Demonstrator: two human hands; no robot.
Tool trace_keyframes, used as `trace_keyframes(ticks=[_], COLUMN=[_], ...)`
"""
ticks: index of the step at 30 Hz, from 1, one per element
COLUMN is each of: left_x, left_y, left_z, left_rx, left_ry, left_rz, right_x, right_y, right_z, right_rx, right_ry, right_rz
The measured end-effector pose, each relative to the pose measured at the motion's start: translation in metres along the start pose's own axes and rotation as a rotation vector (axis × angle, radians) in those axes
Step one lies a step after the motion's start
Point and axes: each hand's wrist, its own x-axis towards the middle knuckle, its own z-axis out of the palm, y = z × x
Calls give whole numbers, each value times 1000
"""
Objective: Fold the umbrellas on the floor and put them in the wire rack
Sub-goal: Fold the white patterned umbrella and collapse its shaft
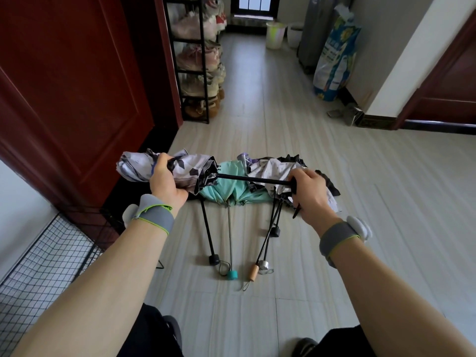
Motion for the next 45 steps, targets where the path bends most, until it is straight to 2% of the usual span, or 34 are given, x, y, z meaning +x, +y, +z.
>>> trace_keyframes(ticks=[2, 3, 6, 7, 8, 9, 11, 12, 13, 14, 17, 18, 19, 22, 24, 26, 27, 30, 31, 32, 33, 35, 36, 37, 39, 43, 45], left_x=[0, -1, -4, -4, -4, -5, -6, -8, -10, -11, -13, -13, -14, -18, -19, -18, -17, -19, -21, -22, -21, -20, -21, -22, -25, -32, -32], left_y=[2, 3, 1, 1, 0, 1, 4, 4, 4, 2, -1, -1, -1, -3, -2, -3, -5, -10, -10, -8, -7, -5, -5, -6, -10, -17, -16], left_z=[-3, -3, 1, 2, 2, 3, 8, 10, 12, 14, 13, 12, 11, 16, 21, 20, 18, 16, 15, 16, 16, 18, 20, 21, 25, 34, 36], left_rx=[13, 12, -19, -34, -44, -46, -29, -16, -8, -13, -27, -27, -23, 25, 32, 28, 22, 24, 17, 21, 24, 46, 51, 53, 48, 14, 3], left_ry=[17, 20, 32, 39, 45, 49, 38, 23, 5, -7, 51, 73, 83, 65, 39, 57, 72, 79, 75, 72, 66, 70, 74, 74, 81, 38, 33], left_rz=[9, 11, -2, -10, -6, 6, 49, 63, 67, 65, 23, 7, 1, 65, 91, 79, 69, 22, 6, 6, 16, 51, 63, 66, 58, -5, -2], right_x=[-3, -3, -2, -1, 0, 2, -1, -2, -2, -3, -4, -3, -1, -5, -7, -10, -15, -30, -33, -32, -28, -21, -19, -16, -16, -28, -29], right_y=[1, 4, 6, 5, 3, 1, -5, -5, -4, -3, -3, -1, 2, 2, -1, -4, -6, -12, -12, -14, -14, -15, -14, -11, -9, -14, -16], right_z=[-1, 0, 1, 2, 3, 4, 3, 1, 0, 0, -2, -2, 0, 3, 1, 3, 4, 10, 13, 16, 19, 20, 19, 18, 19, 24, 25], right_rx=[28, 12, -82, -90, -71, -16, 77, 75, 63, 48, 55, 60, 79, 94, 76, 81, 46, -129, -144, -143, -101, 42, 71, 69, 52, -101, -80], right_ry=[-94, -94, 84, 112, 109, 79, -47, -90, -94, -65, 94, 95, 61, -91, -98, -92, -59, 135, 149, 141, 104, -14, -53, -67, -63, 130, 135], right_rz=[148, 109, -306, -382, -367, -248, 149, 249, 248, 147, -310, -342, -262, 263, 340, 257, 131, -436, -493, -448, -301, 105, 215, 238, 141, -419, -459])
